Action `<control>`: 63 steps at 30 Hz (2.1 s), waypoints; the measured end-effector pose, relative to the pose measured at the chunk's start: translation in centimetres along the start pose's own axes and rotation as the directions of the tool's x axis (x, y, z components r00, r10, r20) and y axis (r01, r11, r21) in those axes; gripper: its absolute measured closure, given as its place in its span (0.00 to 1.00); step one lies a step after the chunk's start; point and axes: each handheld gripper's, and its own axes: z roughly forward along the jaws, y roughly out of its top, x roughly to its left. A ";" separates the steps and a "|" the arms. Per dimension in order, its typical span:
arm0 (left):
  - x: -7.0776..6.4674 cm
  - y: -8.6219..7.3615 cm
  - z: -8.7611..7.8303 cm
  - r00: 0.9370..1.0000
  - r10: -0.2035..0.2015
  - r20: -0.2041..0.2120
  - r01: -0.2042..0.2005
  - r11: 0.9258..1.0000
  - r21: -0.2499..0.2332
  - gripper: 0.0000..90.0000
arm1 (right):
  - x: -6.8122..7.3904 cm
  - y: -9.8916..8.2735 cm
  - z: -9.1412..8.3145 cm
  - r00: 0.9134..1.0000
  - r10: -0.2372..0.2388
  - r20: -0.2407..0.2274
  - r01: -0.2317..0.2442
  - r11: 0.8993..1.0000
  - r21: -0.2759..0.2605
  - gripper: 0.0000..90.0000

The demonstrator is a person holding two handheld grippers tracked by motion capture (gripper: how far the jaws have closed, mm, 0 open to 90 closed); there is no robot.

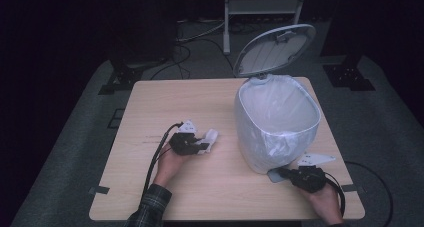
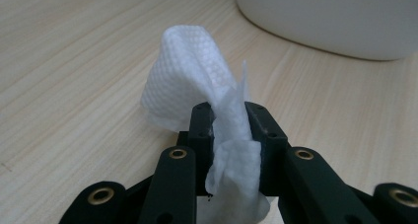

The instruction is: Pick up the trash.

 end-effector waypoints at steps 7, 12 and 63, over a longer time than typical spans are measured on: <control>-0.2 0.6 -1.1 1.000 -0.003 0.019 0.003 1.000 -0.021 0.84 | 0.0 0.0 0.0 1.000 0.000 0.000 0.000 1.000 0.000 1.00; -0.4 0.8 -1.8 0.999 -0.005 0.033 0.006 0.999 -0.044 0.84 | 0.0 0.0 0.0 1.000 -0.001 0.000 0.001 1.000 0.000 1.00; -4.3 8.6 -9.2 0.979 0.112 0.168 -0.070 0.968 -0.239 0.85 | 0.0 0.0 0.0 1.000 -0.001 0.000 0.001 1.000 -0.001 1.00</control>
